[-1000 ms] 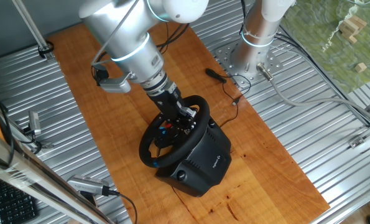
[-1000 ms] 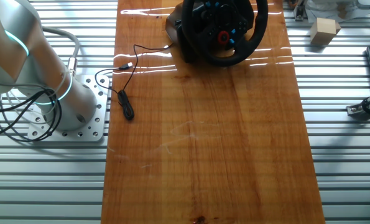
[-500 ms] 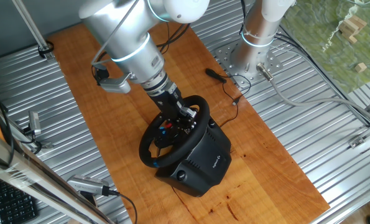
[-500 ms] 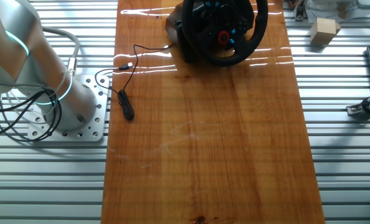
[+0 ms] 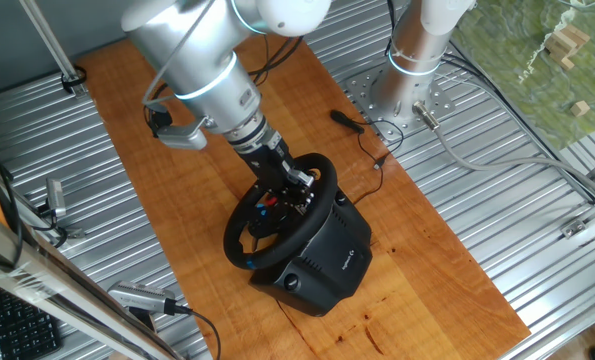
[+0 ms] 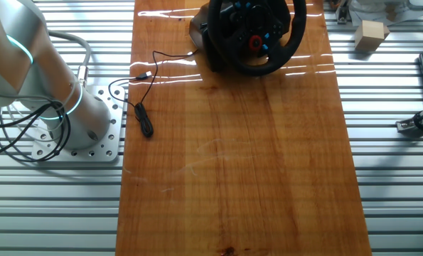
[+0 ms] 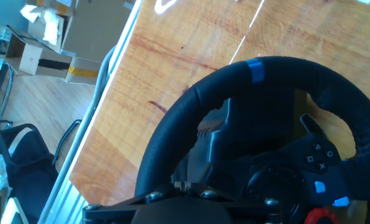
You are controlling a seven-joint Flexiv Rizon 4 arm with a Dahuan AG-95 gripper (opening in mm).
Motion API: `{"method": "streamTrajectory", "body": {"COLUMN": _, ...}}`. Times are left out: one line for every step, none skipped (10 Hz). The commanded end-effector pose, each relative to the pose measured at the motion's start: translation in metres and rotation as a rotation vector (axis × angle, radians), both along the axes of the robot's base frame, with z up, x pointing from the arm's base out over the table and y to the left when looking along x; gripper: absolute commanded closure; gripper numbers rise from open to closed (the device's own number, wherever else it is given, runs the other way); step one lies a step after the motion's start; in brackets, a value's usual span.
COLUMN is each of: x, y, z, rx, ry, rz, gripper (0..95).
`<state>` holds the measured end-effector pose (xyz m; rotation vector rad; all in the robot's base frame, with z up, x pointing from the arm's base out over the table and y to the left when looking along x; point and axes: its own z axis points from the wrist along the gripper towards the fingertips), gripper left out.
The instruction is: Rotate the steering wheel 90 degrees counterclockwise
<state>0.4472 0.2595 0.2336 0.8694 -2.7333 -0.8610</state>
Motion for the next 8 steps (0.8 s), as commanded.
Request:
{"method": "streamTrajectory", "body": {"x": -0.0011, "y": -0.0026, "z": 0.0002, "rx": -0.001, "ry": 0.001, "rz": 0.001, "gripper": 95.0}}
{"method": "streamTrajectory", "body": {"x": -0.0015, "y": -0.0032, "z": 0.0000, "rx": -0.002, "ry": 0.001, "rz": -0.001, "gripper": 95.0}}
{"method": "streamTrajectory", "body": {"x": -0.0017, "y": -0.0034, "z": -0.0002, "rx": -0.001, "ry": 0.000, "rz": -0.001, "gripper": 95.0}}
{"method": "streamTrajectory", "body": {"x": -0.0023, "y": -0.0038, "z": -0.0008, "rx": 0.000, "ry": -0.001, "rz": -0.001, "gripper": 95.0}}
{"method": "streamTrajectory", "body": {"x": -0.0033, "y": -0.0046, "z": -0.0020, "rx": 0.001, "ry": -0.003, "rz": 0.001, "gripper": 95.0}}
{"method": "streamTrajectory", "body": {"x": -0.0039, "y": -0.0050, "z": -0.0026, "rx": 0.000, "ry": -0.003, "rz": 0.002, "gripper": 95.0}}
{"method": "streamTrajectory", "body": {"x": -0.0072, "y": -0.0076, "z": -0.0061, "rx": 0.001, "ry": -0.008, "rz": 0.007, "gripper": 95.0}}
{"method": "streamTrajectory", "body": {"x": -0.0087, "y": -0.0087, "z": -0.0075, "rx": 0.004, "ry": -0.009, "rz": 0.008, "gripper": 95.0}}
